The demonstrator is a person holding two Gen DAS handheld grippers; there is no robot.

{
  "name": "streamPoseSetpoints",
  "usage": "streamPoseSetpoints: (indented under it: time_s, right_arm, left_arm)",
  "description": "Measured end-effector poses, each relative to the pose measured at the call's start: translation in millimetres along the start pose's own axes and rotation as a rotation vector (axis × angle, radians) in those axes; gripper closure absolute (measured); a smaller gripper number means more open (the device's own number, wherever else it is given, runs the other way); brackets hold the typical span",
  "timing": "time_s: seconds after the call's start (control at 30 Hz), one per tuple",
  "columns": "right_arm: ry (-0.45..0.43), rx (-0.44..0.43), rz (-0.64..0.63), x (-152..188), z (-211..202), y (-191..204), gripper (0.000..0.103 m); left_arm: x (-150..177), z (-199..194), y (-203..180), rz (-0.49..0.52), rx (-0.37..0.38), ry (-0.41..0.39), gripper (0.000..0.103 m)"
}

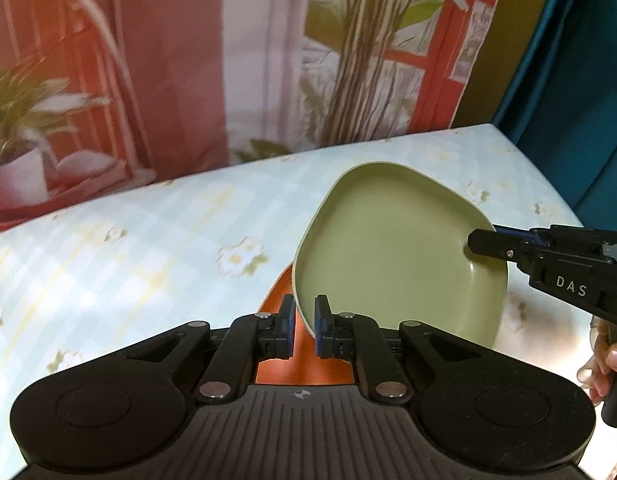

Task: Organize plates and bowls
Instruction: 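Grip the green plate rim with both tools and lower it onto the plate stack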

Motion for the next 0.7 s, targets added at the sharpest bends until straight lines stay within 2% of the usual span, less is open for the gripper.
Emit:
streamPoseSetpoints:
  time_s: [0.23, 0.7]
  right_arm:
    - [0.038, -0.01, -0.01, 10, 11, 26, 0.095]
    - [0.08, 0.001, -0.075, 16, 13, 44, 0.095]
  left_arm:
    - [15, 3, 19, -0.03, -0.033, 0.015, 0.093]
    - [30, 0, 29, -0.042, 0.0, 0.023, 0.093]
Point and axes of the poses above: each gripper's, at about its wrist camera, not at the fingertips, and z roughly the way its jaws point, y to its left, x to its underside, the point moved 1 cm from there along z, roughly the way its jaws point, and after that the axes turned 9 degrees about -z, right-handed, at the moved point
